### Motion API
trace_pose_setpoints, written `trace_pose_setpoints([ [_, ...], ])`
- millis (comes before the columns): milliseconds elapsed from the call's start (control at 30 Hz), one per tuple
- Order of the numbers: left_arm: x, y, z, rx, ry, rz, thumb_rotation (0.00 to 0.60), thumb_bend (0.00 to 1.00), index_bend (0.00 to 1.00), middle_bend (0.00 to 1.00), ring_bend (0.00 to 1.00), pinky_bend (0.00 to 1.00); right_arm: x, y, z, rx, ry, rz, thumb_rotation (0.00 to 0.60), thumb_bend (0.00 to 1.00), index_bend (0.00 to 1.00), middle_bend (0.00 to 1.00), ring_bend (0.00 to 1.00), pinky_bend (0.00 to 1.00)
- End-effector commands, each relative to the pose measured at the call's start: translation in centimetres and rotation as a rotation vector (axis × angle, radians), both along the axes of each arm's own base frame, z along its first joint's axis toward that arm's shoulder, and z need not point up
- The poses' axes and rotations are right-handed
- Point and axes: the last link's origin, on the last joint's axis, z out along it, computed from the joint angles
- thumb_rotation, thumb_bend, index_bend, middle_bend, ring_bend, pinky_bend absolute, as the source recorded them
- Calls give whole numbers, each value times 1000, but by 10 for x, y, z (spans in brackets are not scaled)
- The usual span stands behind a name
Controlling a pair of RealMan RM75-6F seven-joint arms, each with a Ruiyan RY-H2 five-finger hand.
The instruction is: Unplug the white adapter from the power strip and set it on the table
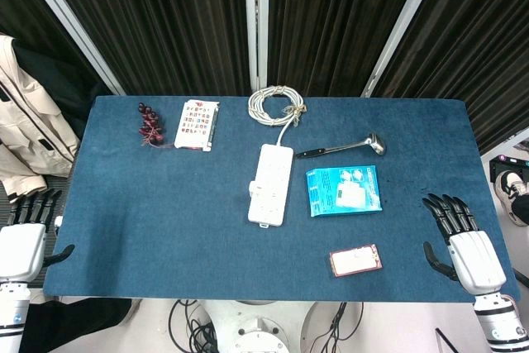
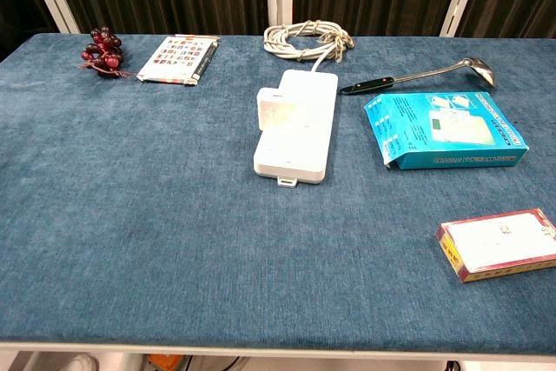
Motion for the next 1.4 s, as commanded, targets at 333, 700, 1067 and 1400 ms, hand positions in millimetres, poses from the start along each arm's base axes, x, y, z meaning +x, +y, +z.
trace_pose_setpoints([
  [333,8,0,-1,-3,-3,-25,600,124,69,50,0,0,4,-4,-5,32,2,40,600,404,0,53,0,0],
  [700,74,73,-28,-172,-46,-346,600,123,145,99,18,64,57,-41,-78,394,46,268,600,404,0,55,0,0],
  [1067,181,165,-113,-498,-31,-627,600,136,231,180,78,212,115,-95,-159,594,-12,338,600,407,0,50,0,0],
  [1400,231,200,-174,-646,-8,-677,600,149,254,204,121,310,123,-109,-194,624,-4,332,600,407,0,75,0,0],
])
